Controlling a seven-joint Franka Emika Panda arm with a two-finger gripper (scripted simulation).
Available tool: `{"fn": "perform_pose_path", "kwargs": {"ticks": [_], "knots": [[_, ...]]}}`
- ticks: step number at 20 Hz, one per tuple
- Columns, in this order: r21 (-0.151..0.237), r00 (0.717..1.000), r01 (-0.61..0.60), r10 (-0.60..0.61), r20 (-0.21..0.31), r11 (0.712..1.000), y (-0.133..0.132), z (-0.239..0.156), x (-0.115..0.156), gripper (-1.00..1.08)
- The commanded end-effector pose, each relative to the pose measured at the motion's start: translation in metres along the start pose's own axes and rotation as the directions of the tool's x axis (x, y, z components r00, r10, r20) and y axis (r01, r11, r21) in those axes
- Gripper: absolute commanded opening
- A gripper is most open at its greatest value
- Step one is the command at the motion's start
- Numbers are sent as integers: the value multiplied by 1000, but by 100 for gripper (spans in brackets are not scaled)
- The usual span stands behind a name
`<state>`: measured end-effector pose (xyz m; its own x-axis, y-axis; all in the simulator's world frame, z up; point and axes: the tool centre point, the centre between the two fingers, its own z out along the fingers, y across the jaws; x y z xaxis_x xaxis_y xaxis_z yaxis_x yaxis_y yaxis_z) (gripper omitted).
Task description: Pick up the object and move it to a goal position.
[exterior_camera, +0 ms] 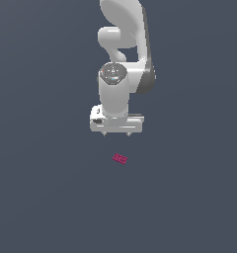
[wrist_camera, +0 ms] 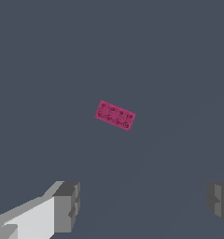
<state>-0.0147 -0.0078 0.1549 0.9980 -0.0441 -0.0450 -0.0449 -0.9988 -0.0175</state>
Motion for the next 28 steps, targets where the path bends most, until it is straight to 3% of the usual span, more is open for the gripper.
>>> {"fn": "perform_pose_path", "kwargs": {"ticks": [1,18,28], "knots": [[0,1000,0,0,0,1000,0,0,0,100],[-26,997,74,-74,0,997,-3,-7,5,100],[-33,975,224,-224,2,974,-4,6,12,100]]}}
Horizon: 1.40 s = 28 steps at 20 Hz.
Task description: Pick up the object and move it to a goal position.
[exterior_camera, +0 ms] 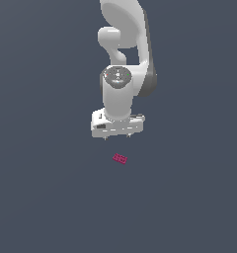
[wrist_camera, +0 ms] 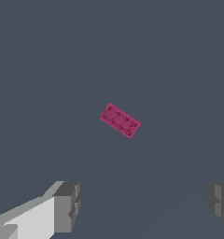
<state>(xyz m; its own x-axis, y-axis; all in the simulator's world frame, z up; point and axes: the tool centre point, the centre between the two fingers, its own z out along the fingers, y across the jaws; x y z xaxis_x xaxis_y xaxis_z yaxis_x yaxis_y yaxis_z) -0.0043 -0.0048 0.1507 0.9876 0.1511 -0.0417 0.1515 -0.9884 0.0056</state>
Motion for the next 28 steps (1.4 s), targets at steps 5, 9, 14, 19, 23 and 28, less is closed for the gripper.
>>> {"fn": "perform_pose_path", "kwargs": {"ticks": [5,9,14,19,23,28], "knots": [[-6,987,158,-158,-3,987,0,14,7,100],[-10,962,272,-272,-4,962,0,24,12,100],[-14,913,408,-408,-7,913,-1,37,18,100],[-17,845,535,-535,-10,845,-2,49,24,100],[-20,778,628,-629,-14,778,-3,59,29,100],[-24,687,726,-727,-19,687,-5,71,34,100]]}}
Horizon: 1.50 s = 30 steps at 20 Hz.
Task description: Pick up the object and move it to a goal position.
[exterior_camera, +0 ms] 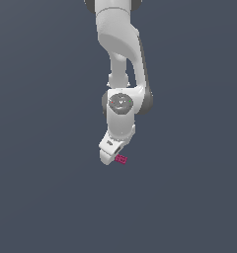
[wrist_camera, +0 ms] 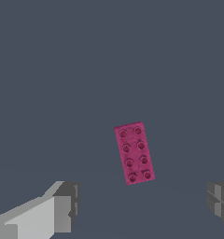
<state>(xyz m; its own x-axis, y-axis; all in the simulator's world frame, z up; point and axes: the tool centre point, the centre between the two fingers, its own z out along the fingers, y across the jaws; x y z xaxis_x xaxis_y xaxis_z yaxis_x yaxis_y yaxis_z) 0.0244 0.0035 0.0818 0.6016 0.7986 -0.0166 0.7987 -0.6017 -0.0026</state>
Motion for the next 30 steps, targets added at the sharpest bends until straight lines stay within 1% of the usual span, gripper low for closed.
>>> {"fn": "perform_pose_path", "kwargs": {"ticks": [1,6,12,20,30], "knots": [[-1,998,63,-63,-4,998,1,5,2,100],[-4,988,153,-153,-10,988,2,13,5,100],[-6,977,213,-213,-15,977,3,19,7,100],[-6,975,220,-220,-15,976,3,23,7,100],[-6,974,224,-224,-15,975,2,66,8,100]]}}
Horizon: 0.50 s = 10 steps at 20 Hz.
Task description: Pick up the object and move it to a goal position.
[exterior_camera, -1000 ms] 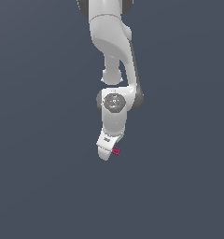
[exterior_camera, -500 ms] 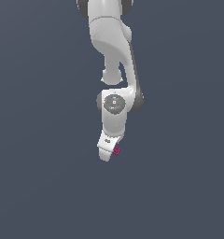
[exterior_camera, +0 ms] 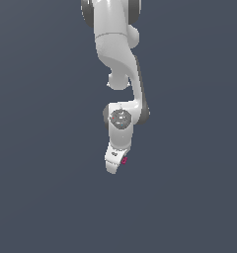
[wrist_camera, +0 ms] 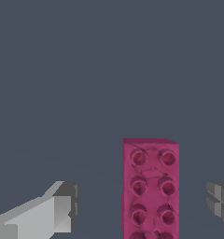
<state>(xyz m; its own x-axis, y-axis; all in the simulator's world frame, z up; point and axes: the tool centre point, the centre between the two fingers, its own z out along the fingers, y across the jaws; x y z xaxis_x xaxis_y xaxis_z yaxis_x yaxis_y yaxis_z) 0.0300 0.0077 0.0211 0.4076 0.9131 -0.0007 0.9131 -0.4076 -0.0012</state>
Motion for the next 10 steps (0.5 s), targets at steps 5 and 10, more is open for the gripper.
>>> {"fn": "perform_pose_path", "kwargs": {"ticks": [5,10], "knots": [[-1,1000,0,0,0,1000,1,9,0,-100],[-1,1000,0,0,0,1000,1,9,0,-100]]}}
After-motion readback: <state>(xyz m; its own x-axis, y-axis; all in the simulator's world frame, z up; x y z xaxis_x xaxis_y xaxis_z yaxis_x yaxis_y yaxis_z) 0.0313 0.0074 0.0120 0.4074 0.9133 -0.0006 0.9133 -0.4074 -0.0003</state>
